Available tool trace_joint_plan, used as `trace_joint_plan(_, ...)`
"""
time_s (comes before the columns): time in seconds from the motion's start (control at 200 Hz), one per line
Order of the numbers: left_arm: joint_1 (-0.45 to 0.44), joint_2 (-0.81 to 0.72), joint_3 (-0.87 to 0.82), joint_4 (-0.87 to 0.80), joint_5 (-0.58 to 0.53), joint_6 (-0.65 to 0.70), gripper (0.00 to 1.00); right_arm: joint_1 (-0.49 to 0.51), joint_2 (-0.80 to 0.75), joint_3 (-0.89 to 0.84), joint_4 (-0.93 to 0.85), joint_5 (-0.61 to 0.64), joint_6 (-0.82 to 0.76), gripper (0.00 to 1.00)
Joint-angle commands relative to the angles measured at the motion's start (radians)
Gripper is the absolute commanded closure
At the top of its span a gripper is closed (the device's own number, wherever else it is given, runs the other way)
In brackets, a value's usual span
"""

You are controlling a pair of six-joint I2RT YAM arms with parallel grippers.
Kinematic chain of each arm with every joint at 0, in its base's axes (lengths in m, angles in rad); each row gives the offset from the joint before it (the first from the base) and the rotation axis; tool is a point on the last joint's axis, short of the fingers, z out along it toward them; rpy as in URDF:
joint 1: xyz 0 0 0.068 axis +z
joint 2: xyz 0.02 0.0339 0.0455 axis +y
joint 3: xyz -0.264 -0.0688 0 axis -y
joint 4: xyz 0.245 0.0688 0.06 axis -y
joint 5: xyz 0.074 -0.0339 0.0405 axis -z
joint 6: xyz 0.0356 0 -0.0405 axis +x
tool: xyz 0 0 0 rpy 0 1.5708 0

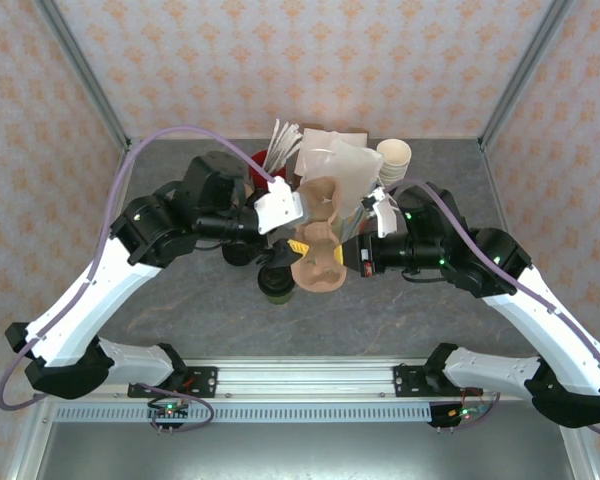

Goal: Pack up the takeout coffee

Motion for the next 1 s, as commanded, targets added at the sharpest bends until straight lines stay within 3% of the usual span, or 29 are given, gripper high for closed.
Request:
trace_joint_plan(0.0, -0.008, -0.001, -0.027, 0.016, -0.026, 0.070, 0.35, -0.001, -0.005, 0.023, -0.011, -0.023, -0.008, 1.00)
trace_joint_plan(0.36, -0.022, 0.080, -0.010, 0.002, -0.052, 0.104, 0.38, -0.001, -0.007, 0.015, 0.003, -0.049, -0.008, 1.00)
trace_joint_plan(0.515, -0.024, 0.091, 0.005, 0.003, -0.055, 0.099, 0.47, -0.001, -0.007, 0.011, 0.004, -0.051, -0.007, 1.00)
trace_joint_plan(0.991, -0.024, 0.052, -0.044, 0.043, -0.055, 0.102, 0.62, -0.001, -0.006, -0.004, 0.013, -0.057, 0.005, 1.00)
